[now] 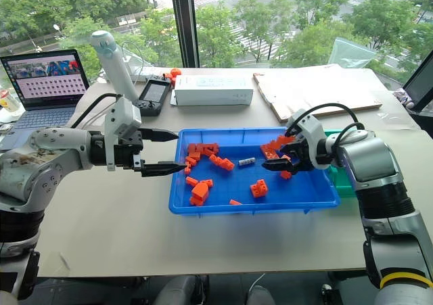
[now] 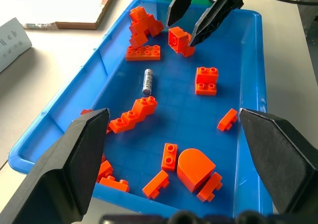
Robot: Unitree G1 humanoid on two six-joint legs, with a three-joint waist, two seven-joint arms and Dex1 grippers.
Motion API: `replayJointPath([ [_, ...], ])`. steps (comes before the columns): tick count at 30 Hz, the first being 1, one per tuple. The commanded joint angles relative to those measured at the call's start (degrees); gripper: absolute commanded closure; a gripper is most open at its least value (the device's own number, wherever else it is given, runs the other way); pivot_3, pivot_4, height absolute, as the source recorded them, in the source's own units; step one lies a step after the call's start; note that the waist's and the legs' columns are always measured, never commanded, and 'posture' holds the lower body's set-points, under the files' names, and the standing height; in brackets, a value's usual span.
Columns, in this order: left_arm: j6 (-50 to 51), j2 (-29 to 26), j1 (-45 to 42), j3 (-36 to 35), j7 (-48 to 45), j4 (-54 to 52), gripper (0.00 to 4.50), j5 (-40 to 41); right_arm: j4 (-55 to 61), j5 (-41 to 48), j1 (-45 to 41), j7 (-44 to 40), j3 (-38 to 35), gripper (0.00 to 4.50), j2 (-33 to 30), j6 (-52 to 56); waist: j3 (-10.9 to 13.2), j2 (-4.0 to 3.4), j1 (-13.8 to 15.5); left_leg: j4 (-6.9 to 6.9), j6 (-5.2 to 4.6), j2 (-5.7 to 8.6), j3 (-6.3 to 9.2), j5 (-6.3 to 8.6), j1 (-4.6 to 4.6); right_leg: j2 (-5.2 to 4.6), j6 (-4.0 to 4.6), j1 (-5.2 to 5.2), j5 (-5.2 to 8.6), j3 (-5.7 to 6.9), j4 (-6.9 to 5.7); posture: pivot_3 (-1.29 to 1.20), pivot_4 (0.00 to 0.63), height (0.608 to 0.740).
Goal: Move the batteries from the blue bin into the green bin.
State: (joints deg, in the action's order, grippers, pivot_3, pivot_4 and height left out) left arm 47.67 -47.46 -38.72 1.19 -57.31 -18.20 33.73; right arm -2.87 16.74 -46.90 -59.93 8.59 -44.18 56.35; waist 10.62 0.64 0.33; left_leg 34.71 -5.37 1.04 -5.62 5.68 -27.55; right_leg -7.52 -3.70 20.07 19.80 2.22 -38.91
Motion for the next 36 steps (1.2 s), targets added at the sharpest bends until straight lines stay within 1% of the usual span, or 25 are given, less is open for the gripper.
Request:
replayJointPath([
  [1, -0.57, -1.04, -0.55, -1.28, -0.18, -1.56, 0.00, 0.27, 3.02, 0.43, -1.22, -2.02, 1.79, 0.17, 2.94, -8.19, 0.00, 0.00, 0.16, 0.01, -0.01, 0.00, 0.00, 0.00, 0.00, 0.00, 0.00, 0.00, 0.00, 0.00, 0.00, 0.00, 0.150, 0.740],
  [2, -0.51, -1.07, -0.52, -1.30, -0.10, -1.59, 0.00, 0.27, 2.71, -0.36, -1.14, -2.49, 2.74, 0.17, 3.17, -9.91, 0.00, 0.00, 0.28, 0.02, 0.00, 0.01, 0.00, 0.01, 0.00, 0.00, 0.00, 0.00, 0.00, 0.00, 0.00, 0.00, 0.150, 0.740],
  [4, -0.05, -1.30, -0.26, -1.68, 0.22, -2.19, 0.00, 0.57, -2.37, -4.61, -2.36, -3.38, 7.57, 0.17, 4.25, -15.07, 0.00, 0.00, 0.43, 0.05, 0.05, 0.03, 0.01, 0.04, -0.01, -0.01, -0.01, 0.00, -0.01, 0.02, -0.01, 0.00, 0.150, 0.740],
  [7, 0.44, -1.60, 0.05, -2.16, 0.62, -2.81, 0.00, 1.00, -9.48, -8.61, -4.49, -3.56, 10.68, 0.17, 5.72, -22.05, 0.00, 0.00, 0.41, 0.12, 0.14, 0.04, 0.01, 0.10, -0.01, -0.01, -0.08, 0.00, -0.04, 0.02, -0.03, 0.00, 0.150, 0.740],
  [12, 1.57, -1.37, 1.03, -3.88, 2.07, -3.98, 0.00, 2.06, -29.29, -12.36, -12.00, -1.56, 10.26, 0.17, 11.11, -30.64, 0.00, 0.00, -0.28, 0.09, 0.16, 0.02, 0.01, 0.04, 0.00, 0.02, -0.09, 0.05, -0.06, 0.00, -0.07, 0.00, 0.150, 0.740],
  [17, 2.32, -1.94, 1.57, -4.60, 3.14, -5.14, 0.00, 2.85, -41.71, -16.83, -14.66, -1.55, 11.82, 0.17, 14.51, -38.22, 0.00, 0.00, -0.22, 0.03, 0.09, 0.03, 0.05, -0.02, 0.00, 0.03, -0.09, 0.05, -0.06, 0.06, -0.04, 0.00, 0.150, 0.740],
  [21, 2.86, -2.40, 2.15, -5.18, 3.84, -5.82, 0.00, 3.42, -44.37, -19.08, -14.29, -4.22, 12.49, 1.18, 15.03, -39.84, 0.00, 0.00, -0.44, 0.02, 0.11, 0.02, 0.02, -0.02, 0.00, 0.03, -0.09, 0.06, -0.06, 0.06, -0.05, 0.00, 0.150, 0.740],
  [24, 2.89, -2.66, 2.50, -5.47, 4.05, -6.00, 0.00, 3.73, -44.21, -19.77, -13.77, -5.29, 12.00, 2.29, 14.86, -39.86, 0.00, 0.00, -0.47, 0.04, 0.18, 0.01, 0.04, 0.02, 0.01, 0.04, -0.09, 0.05, -0.06, 0.07, -0.07, 0.00, 0.150, 0.740],
  [28, 2.56, -2.34, 2.35, -5.10, 4.26, -5.59, 0.00, 3.73, -42.78, -19.88, -13.78, -5.29, 10.55, 3.61, 14.42, -39.49, 0.00, 0.00, -0.46, 0.04, 0.27, 0.01, 0.05, 0.05, 0.01, 0.04, -0.08, 0.05, -0.06, 0.08, -0.07, 0.00, 0.150, 0.740],
  [29, 2.35, -2.19, 2.19, -4.87, 4.19, -5.35, 0.00, 3.69, -42.06, -19.92, -13.89, -5.45, 10.23, 4.02, 14.11, -39.20, 0.00, 0.00, -0.46, 0.04, 0.27, 0.01, 0.05, 0.05, 0.01, 0.04, -0.08, 0.05, -0.06, 0.08, -0.07, 0.00, 0.150, 0.740],
  [30, 2.14, -1.94, 1.93, -4.58, 4.06, -5.08, 0.00, 3.72, -40.72, -19.70, -13.98, -6.03, 9.77, 4.22, 13.57, -38.76, 0.00, 0.00, -0.46, 0.04, 0.28, 0.02, 0.05, 0.05, 0.01, 0.03, -0.08, 0.05, -0.06, 0.08, -0.07, 0.00, 0.150, 0.740],
  [31, 1.96, -1.67, 1.73, -4.39, 3.80, -4.79, 0.00, 3.91, -39.07, -18.92, -14.17, -6.65, 8.86, 4.26, 13.27, -37.48, 0.00, 0.00, -0.43, 0.03, 0.28, 0.01, 0.05, 0.05, 0.01, 0.04, -0.08, 0.05, -0.06, 0.08, -0.07, 0.00, 0.150, 0.740],
  [34, 0.78, 0.26, 0.25, -3.95, 1.67, -3.64, 0.00, 5.66, -30.27, -15.65, -15.37, -8.96, 5.24, 4.26, 10.83, -31.59, 0.00, 0.00, -0.34, 0.03, 0.28, 0.02, 0.03, 0.05, 0.00, 0.03, -0.08, 0.08, -0.06, 0.07, -0.07, 0.00, 0.150, 0.740],
  [36, 0.22, 1.47, -1.22, -3.44, 1.21, -2.31, 0.00, 5.64, -26.38, -14.75, -15.84, -9.15, 3.26, 4.26, 8.54, -28.81, 0.00, 0.00, -0.30, 0.03, 0.28, 0.02, 0.04, 0.05, -0.02, 0.02, -0.08, 0.08, -0.06, 0.07, -0.07, 0.00, 0.150, 0.740],
])
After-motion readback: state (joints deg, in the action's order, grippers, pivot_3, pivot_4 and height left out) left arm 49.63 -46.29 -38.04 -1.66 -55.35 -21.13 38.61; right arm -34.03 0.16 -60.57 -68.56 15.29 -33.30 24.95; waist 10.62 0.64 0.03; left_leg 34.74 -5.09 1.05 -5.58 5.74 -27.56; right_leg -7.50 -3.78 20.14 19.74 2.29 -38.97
